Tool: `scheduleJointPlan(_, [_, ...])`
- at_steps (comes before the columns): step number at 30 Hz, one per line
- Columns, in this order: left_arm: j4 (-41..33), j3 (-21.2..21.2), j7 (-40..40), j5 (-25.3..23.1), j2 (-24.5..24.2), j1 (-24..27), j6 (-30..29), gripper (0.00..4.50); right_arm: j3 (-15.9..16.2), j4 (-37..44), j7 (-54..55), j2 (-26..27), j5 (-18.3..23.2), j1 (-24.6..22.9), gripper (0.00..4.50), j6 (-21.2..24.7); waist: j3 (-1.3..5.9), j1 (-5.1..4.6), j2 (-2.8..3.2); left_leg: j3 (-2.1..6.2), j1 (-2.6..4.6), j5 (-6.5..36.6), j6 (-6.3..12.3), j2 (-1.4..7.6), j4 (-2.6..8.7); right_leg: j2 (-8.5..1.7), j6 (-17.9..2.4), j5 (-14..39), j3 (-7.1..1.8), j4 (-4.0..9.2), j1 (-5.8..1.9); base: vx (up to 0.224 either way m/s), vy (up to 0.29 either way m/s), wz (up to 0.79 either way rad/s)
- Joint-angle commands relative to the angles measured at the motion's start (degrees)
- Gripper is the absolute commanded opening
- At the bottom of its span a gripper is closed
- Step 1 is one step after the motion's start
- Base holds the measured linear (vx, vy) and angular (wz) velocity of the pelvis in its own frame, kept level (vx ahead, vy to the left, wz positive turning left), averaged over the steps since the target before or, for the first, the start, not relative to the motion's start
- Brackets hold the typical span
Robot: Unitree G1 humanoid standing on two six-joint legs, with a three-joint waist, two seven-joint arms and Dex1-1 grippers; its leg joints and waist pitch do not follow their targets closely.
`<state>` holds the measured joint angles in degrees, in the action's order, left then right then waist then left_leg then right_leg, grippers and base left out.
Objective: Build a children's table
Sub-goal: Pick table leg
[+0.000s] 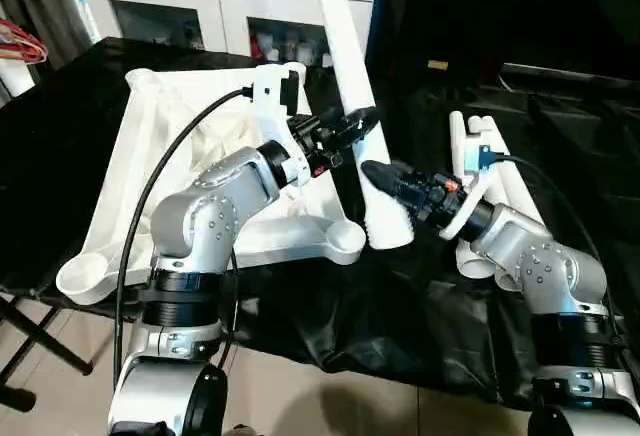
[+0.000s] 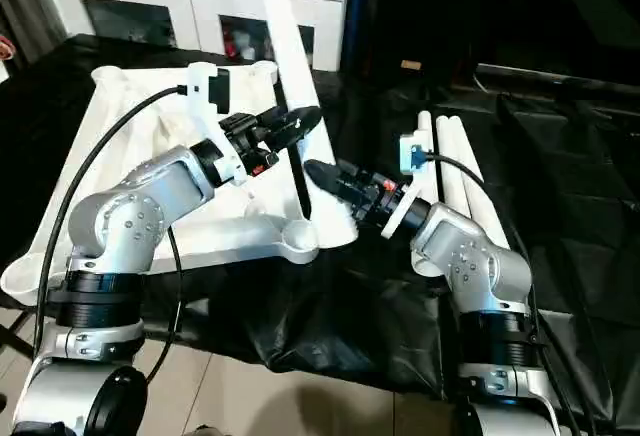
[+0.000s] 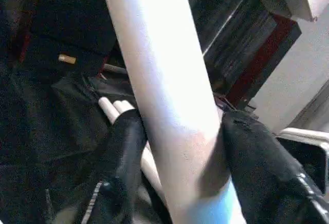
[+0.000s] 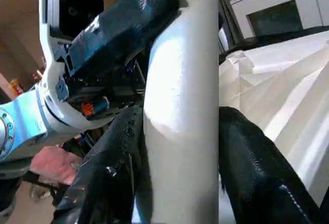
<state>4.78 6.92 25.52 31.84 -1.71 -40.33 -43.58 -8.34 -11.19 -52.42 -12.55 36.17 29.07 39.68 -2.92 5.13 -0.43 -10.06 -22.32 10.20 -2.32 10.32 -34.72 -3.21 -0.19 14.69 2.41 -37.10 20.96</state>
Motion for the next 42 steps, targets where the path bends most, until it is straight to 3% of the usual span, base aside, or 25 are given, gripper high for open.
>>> scheduleJointPlan(1, [-0.57, -0.06, -2.62, -0.3, 0.62, -1.27, -1.32, 2.15, 3.54, 3.8, -0.25, 0.04, -0.46, -0.25, 1.86, 0.4, 4.17, 0.16, -0.15, 1.03, 1.19, 0.67, 3.61, 2.82, 3.09, -4.74, -15.72, -11.75, -2.42, 3.64, -2.82, 0.0, 0.0, 0.0])
scheduleJointPlan(3, [-0.49, 0.17, -4.89, -0.32, 1.46, -1.5, -2.67, 2.09, 5.72, 3.87, 1.98, 0.51, -3.68, 0.15, 1.86, -1.3, 4.11, 0.06, -0.2, 1.03, 1.2, 0.32, 3.41, 2.84, 3.11, -4.71, -15.51, -11.96, -2.42, 3.61, -2.72, 0.0, 0.0, 0.0])
scheduleJointPlan(8, [0.72, -0.22, -9.01, -2.45, 2.49, -1.79, -2.97, 1.95, 7.98, 4.9, 6.22, 2.47, -7.14, 1.66, 1.86, -2.88, 4.03, -0.07, -0.02, 1.13, 1.27, 1.36, 2.73, 2.91, 3.29, -4.7, -14.98, -10.49, -2.46, 3.82, -2.67, 0.0, 0.0, 0.0])
scheduleJointPlan(17, [0.25, -2.09, -9.28, -3.48, 1.97, -1.69, -3.23, 1.88, 8.74, 4.82, 10.71, 3.68, -10.09, 3.91, 1.85, -5.1, 3.94, -0.15, 0.15, 1.14, 1.29, 2.13, 1.69, 2.86, 3.43, -4.68, -14.26, -10.66, -2.56, 3.89, -2.66, 0.0, 0.0, 0.0])
scheduleJointPlan(18, [-0.56, -3.75, -8.08, -4.11, 1.35, -1.42, -3.0, 1.88, 8.69, 5.47, 11.03, 3.8, -10.12, 4.4, 1.85, -4.96, 3.96, -0.13, 0.14, 1.14, 1.24, 2.1, 1.69, 2.82, 3.42, -4.72, -14.13, -10.83, -2.57, 3.88, -2.73, 0.0, 0.0, 0.0])
scheduleJointPlan(20, [-0.84, -4.66, -7.53, -4.59, 1.05, -1.38, -2.76, 2.56, 8.78, 5.81, 11.14, 3.78, -10.31, 4.67, 1.85, -4.96, 4.02, -0.13, 0.09, 1.13, 1.31, 1.33, 1.97, 2.9, 3.4, -4.68, -13.99, -11.75, -2.57, 3.76, -2.66, 0.0, 0.0, 0.0])
scheduleJointPlan(30, [0.95, -3.92, -11.27, -6.52, 2.33, -2.33, -1.82, 3.17, 8.56, 5.44, 13.19, 4.1, -11.27, 5.96, 1.84, -5.47, 3.96, -0.2, 0.15, 1.11, 1.24, 1.73, 1.36, 2.76, 3.4, -4.61, -13.74, -11.67, -2.64, 3.84, -2.74, 0.0, 0.0, 0.0])
scheduleJointPlan(31, [1.38, -3.08, -12.32, -6.54, 2.73, -2.6, -1.44, 2.84, 8.46, 5.38, 13.46, 4.2, -11.3, 6.06, 1.84, -5.51, 3.98, -0.2, 0.22, 1.14, 1.25, 1.67, 1.32, 2.79, 3.4, -4.63, -13.77, -11.92, -2.63, 3.81, -2.75, 0.0, 0.0, 0.0])
scheduleJointPlan(35, [2.53, 0.68, -15.47, -6.36, 4.05, -3.85, 1.34, 2.58, 8.57, 5.58, 14.18, 4.31, -11.62, 6.07, 1.84, -5.62, 4.02, -0.21, 0.15, 1.15, 1.22, 1.47, 1.63, 2.76, 3.35, -4.67, -13.92, -12.88, -2.64, 3.82, -2.83, 0.0, 0.0, 0.0])
scheduleJointPlan(42, [1.8, 0.87, -12.1, -4.09, 3.73, -3.63, 2.04, 2.09, 9.47, 6.44, 13.47, 3.82, -11.64, 5.41, 1.84, -5.0, 3.96, -0.21, -0.02, 1.13, 1.22, 1.55, 2.15, 2.8, 3.35, -4.7, -13.98, -12.12, -2.62, 3.84, -2.77, 0.0, 0.0, 0.0])
